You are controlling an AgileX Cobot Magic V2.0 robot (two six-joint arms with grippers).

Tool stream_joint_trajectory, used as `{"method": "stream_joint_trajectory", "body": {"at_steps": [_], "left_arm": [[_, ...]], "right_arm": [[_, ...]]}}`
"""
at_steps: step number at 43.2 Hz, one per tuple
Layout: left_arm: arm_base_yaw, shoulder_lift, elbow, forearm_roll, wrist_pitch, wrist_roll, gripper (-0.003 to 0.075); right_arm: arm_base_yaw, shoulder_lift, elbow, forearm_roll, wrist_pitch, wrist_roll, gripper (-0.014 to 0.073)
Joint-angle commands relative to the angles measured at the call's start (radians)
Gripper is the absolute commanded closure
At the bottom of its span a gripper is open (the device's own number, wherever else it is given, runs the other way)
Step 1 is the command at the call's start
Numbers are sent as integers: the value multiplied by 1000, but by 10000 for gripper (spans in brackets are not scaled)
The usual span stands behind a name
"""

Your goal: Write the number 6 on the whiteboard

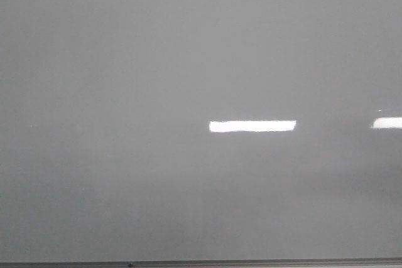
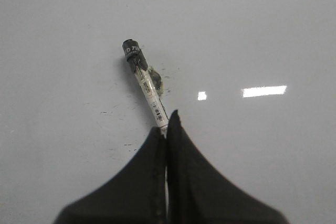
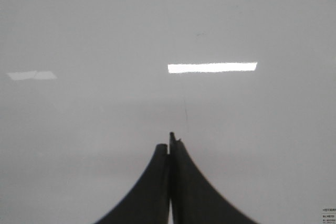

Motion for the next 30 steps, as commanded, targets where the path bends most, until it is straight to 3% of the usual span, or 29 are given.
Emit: {"method": "stream_joint_trajectory", "body": {"at_steps": [1, 23, 30], "left_arm": [[2, -14, 6, -10, -88, -9, 741], [2, -14, 6, -10, -92, -9, 741], [2, -14, -3, -34, -242, -9, 741]], "right_arm": [[-2, -15, -13, 3, -73, -12, 655], [-2, -15, -13, 3, -90, -12, 655], [-2, -15, -59, 5, -89, -12, 655]]}}
